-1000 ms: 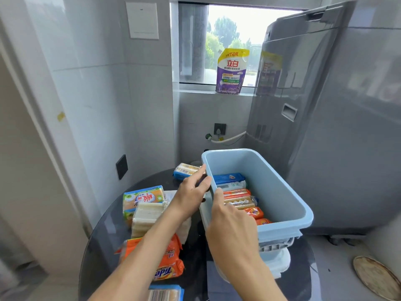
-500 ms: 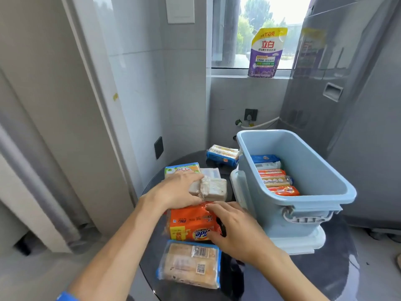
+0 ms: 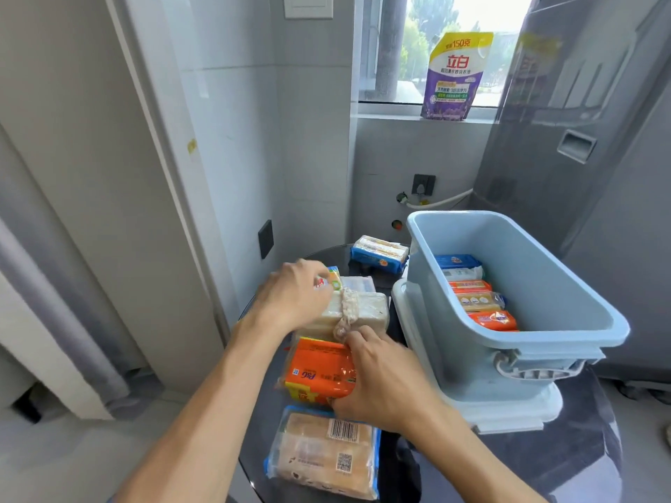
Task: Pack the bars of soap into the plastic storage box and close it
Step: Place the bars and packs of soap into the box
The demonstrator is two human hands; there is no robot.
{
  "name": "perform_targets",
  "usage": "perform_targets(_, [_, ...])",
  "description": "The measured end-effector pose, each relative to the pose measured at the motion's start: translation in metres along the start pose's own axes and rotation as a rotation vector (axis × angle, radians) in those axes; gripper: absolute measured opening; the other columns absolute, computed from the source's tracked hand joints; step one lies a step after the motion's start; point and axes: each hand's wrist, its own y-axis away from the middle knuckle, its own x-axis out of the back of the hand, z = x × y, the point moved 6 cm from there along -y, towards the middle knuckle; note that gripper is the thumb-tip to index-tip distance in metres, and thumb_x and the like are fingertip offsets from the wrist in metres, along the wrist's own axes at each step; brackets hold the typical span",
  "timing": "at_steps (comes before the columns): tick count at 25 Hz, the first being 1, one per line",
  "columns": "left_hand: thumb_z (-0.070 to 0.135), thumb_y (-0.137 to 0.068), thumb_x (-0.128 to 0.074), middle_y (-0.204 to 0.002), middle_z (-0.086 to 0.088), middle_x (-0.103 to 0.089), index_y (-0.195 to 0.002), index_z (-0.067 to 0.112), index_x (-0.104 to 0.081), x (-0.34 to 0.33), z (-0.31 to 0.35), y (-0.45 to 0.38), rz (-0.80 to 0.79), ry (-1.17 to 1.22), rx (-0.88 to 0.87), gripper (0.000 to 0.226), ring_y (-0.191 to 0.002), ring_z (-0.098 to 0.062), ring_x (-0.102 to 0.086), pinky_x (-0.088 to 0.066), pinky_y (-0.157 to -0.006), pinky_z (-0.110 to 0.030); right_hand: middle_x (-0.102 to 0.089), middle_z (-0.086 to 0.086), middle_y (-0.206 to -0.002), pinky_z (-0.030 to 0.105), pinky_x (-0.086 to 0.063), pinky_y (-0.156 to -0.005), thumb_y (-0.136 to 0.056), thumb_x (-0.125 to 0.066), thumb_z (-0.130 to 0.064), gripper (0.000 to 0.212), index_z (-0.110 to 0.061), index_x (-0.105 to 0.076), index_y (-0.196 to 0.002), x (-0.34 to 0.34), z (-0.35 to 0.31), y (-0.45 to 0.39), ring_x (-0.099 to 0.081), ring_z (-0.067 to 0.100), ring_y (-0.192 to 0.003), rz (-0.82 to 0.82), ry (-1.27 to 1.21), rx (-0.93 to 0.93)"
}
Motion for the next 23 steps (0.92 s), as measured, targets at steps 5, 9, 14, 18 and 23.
perform_targets(5, [0.031, -0.076, -0.059, -0.078, 0.009, -0.076, -0.08, 0.027, -0.074, 0.051, -0.016, -0.009, 0.497, 0.821, 0.238, 0.015, -0.077, -0.015, -0.07, -0.053, -0.075, -0.031, -0.053, -0.013, -0.091, 0.03, -0.045, -0.059, -0.054, -0.063, -0.069, 0.057, -0.033, -0.048, -0.096, 0.077, -0.006, 0.018, -0.06, 0.011, -0.077, 0.259, -0.234, -0.068])
perform_targets(9, [0.016, -0.089, -0.059, -0.068, -0.001, -0.073, -0.076, 0.017, -0.069, 0.039, -0.002, -0.012, 0.437, 1.302, 0.329, 0.016, -0.055, -0.015, -0.063, -0.049, -0.05, -0.022, -0.071, -0.01, -0.084, 0.025, -0.054, -0.053, -0.046, -0.08, -0.056, 0.059, -0.032, -0.061, -0.097, 0.136, 0.038, 0.019, -0.069, 0.005, -0.07, 0.338, -0.822, -0.253])
perform_targets(14, [0.031, -0.096, -0.057, -0.087, 0.007, -0.075, -0.09, 0.025, -0.072, -0.002, 0.073, -0.019, 0.11, 0.989, 0.052, 0.017, -0.076, -0.008, -0.068, -0.05, -0.069, -0.028, -0.075, 0.0, -0.093, 0.017, -0.042, -0.036, -0.063, -0.083, -0.056, 0.064, -0.028, -0.057, -0.115, 0.176, 0.132, -0.003, -0.073, 0.009, -0.064, 0.451, -1.033, -0.512])
perform_targets(18, [0.065, -0.078, -0.056, -0.124, 0.023, -0.051, -0.126, 0.047, -0.052, -0.054, 0.124, -0.015, -0.182, 0.783, -0.128, 0.052, -0.113, 0.001, -0.052, -0.045, -0.086, -0.021, -0.075, 0.005, -0.077, 0.016, -0.033, -0.033, -0.069, -0.077, -0.06, 0.062, -0.016, -0.065, -0.111, 0.169, 0.21, -0.036, -0.065, 0.012, -0.046, 0.418, -0.94, -0.719])
perform_targets(23, [0.052, -0.073, -0.057, -0.128, 0.018, -0.037, -0.132, 0.039, -0.048, -0.07, 0.129, -0.02, -0.074, 0.735, -0.149, 0.062, -0.114, 0.002, -0.049, -0.053, -0.078, -0.016, -0.073, 0.004, -0.061, 0.017, -0.035, -0.033, -0.071, -0.075, -0.061, 0.051, -0.017, -0.067, -0.096, 0.135, 0.247, -0.072, -0.064, 0.015, -0.041, 0.223, -0.963, -0.808])
